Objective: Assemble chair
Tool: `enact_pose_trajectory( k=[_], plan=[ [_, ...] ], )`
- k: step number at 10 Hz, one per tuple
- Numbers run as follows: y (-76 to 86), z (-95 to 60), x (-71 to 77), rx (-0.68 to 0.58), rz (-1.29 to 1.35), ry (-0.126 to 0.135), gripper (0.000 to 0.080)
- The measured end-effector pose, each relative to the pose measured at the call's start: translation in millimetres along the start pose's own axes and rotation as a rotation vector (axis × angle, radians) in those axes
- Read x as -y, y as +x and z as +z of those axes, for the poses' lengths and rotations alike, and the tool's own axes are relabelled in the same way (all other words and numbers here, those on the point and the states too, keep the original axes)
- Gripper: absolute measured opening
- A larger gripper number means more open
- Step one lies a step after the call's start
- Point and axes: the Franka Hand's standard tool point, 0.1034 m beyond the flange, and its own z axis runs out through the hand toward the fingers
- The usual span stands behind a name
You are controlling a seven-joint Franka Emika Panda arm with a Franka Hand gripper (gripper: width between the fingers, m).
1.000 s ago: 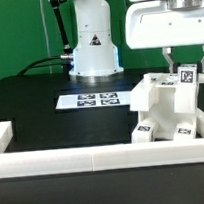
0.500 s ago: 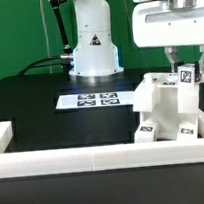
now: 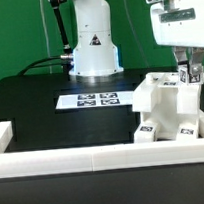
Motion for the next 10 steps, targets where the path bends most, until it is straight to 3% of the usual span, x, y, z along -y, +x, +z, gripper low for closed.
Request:
enact_pose_trajectory(
  k=[3,4,5,6,8,10],
  plan=[
    [-2.6,0.3,0.2,0.005,0.165,0.004,0.0293],
    [-2.6,1.0,-0.1,0.005,0.153,0.002,0.0491],
    [-2.4,1.0,0.0,0.004,0.109,0.003,0.0491],
    [-2.7,0.7,1.0,0.003,0.050,0.004,0.0621],
    [-3.6,1.8,2.7,-0.005,-0.144,0.019,0.0645],
    [-11.3,3.0,1.3,-0.009,-0.350,0.016,0.0649]
  ],
)
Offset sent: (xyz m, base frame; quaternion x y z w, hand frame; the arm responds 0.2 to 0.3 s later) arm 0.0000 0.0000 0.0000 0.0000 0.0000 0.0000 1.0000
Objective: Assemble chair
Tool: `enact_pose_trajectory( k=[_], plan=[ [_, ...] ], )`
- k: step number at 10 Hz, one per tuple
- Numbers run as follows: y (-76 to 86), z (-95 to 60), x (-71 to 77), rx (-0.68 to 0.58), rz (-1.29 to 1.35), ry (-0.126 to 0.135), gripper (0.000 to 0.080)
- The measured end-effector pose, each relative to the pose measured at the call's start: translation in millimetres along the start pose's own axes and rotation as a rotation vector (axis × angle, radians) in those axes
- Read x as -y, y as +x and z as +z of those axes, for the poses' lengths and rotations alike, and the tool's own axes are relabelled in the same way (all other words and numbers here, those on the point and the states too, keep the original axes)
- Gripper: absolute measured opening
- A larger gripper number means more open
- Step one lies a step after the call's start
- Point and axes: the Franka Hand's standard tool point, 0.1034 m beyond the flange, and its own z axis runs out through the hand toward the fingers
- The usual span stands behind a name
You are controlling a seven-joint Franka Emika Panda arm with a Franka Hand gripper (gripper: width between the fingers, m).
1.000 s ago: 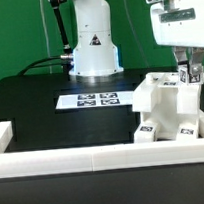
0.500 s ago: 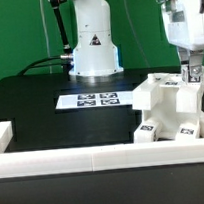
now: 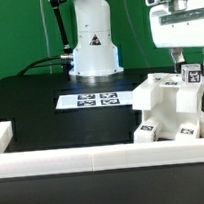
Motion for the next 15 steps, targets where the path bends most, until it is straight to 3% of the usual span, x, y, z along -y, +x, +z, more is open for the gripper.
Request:
enact_pose_trajectory(
  k=[5,11,14,15],
  plan=[
    [2.3,-0.3,1.0,-0.011,-0.378,0.006,0.0649],
    [14.1,-4.0,0.7,-0.051,-0.941,-0.042,0.0649],
    [15.1,-3.5,0.0,-0.050,-0.942,-0.043,0.0623],
    [15.0,-3.5,0.0,-0.050,-0.942,-0.043,0.0437]
  ],
)
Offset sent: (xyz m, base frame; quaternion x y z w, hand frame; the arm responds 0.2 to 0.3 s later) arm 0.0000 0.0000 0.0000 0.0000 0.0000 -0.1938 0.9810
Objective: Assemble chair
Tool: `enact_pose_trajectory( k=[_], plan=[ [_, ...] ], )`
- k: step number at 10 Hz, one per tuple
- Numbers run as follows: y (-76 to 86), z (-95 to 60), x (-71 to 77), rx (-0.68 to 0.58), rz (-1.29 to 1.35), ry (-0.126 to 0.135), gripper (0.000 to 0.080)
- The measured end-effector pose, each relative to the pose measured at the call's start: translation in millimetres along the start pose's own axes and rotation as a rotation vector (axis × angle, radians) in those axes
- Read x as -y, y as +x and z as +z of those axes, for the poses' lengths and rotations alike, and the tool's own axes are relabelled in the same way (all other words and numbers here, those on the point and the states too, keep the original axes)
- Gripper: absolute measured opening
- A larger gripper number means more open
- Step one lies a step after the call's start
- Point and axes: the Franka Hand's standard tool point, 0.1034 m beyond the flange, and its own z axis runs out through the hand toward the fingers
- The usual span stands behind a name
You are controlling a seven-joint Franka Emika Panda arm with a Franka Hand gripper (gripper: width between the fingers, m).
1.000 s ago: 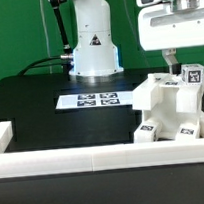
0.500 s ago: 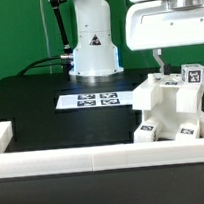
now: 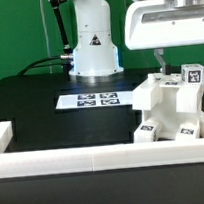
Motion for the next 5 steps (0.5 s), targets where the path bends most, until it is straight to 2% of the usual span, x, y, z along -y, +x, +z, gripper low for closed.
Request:
enact_pose_trajectory(
  k=[1,3,5],
  plan=[
    [0.0,0.1,0.0,0.000,0.014,0.000,0.0283],
    [0.1,0.1,-0.1,0.000,0.031,0.000,0.0285],
    [-0.2,0.3,0.2,0.001,0.170,0.003,0.0285]
  ],
)
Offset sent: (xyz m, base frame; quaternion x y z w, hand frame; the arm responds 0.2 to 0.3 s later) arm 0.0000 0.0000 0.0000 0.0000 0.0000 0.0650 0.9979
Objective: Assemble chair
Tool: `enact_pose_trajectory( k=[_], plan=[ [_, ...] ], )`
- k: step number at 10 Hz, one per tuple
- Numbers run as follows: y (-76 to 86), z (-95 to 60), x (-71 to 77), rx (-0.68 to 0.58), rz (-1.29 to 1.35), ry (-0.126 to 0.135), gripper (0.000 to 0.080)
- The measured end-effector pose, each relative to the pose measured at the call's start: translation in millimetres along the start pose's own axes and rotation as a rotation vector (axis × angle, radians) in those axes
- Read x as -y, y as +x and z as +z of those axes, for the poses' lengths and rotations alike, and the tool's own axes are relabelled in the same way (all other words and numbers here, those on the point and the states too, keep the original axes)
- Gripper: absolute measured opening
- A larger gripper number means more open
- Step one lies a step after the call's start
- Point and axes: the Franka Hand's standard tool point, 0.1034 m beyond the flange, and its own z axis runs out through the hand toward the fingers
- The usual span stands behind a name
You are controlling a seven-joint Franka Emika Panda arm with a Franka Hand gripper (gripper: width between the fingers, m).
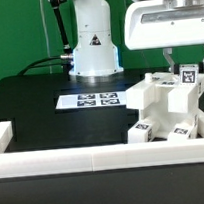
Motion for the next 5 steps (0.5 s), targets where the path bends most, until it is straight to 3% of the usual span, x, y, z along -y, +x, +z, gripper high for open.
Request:
enact_pose_trajectory(
  k=[5],
  plan=[
    [2.6,-0.3,-1.5,-0.004,0.388,0.010,0.0287]
  ],
)
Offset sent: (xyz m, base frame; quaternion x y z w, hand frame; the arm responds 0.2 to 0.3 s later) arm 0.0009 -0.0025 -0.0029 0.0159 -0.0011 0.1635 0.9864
